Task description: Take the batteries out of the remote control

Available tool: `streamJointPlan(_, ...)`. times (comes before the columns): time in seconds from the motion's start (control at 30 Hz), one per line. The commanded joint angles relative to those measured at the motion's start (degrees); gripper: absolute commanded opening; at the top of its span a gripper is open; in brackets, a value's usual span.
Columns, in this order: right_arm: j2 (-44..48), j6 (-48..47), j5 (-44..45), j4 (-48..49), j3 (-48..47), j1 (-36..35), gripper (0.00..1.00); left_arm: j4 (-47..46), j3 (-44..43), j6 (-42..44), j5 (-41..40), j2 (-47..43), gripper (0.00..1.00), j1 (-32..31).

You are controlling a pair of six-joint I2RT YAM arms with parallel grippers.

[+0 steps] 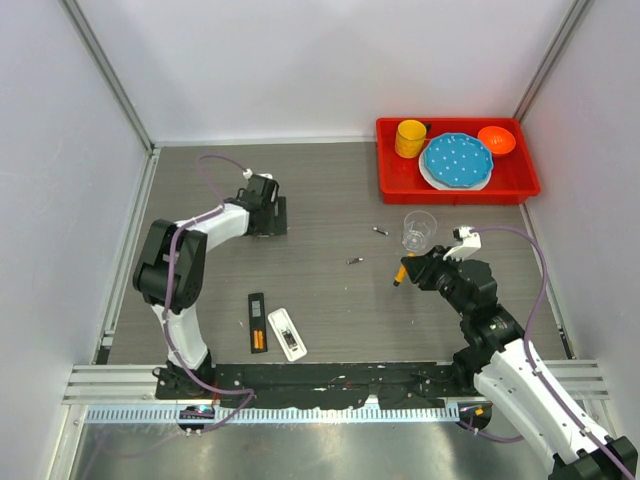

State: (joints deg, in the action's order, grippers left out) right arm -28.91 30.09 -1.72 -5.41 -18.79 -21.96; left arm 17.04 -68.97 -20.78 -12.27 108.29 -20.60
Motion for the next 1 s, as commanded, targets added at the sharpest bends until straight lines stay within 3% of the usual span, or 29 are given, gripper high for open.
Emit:
streamJointPlan(0.0, -0.4, 0.1, -1.0, 3.2, -0.4, 0.1, 0.01, -4.1, 3.0, -2.2, 7.1, -9.2, 0.86, 0.4)
streamJointPlan(0.2, -0.7, 0.0, -1.2, 3.6, -0.5, 0.2, 0.01, -8.2, 12.9, -7.7, 19.5, -21.1, 0.88, 0.1)
streamJointPlan(0.3, -0.3, 0.0, -1.4, 3.3, -0.7, 0.2, 0.01, -6.4, 17.5, -9.5, 20.9, -26.1, 0.88, -1.1)
streamJointPlan(0.4, -0.1, 0.0, -1.4, 3.5, -0.6, 0.1, 0.01, -4.7, 22.5, -11.2, 19.5, -32.0, 0.88, -4.0)
streamJointPlan(0.57, -0.8, 0.2, -2.1, 4.1, -0.2, 0.1, 0.01, 1.1, 27.4, -14.4, 8.6, -39.7, 0.90, -13.6)
streamJointPlan(0.77, -1.0, 0.5, -2.9, 4.1, 0.1, 0.1, 0.01, 7.7, 34.4, -23.8, 2.7, -49.9, 0.90, -23.0)
streamJointPlan(0.97, -1.1, 1.0, -3.4, 5.1, 1.2, 0.1, 0.01, 12.2, 40.8, -32.4, 2.4, -57.1, 0.93, -30.1)
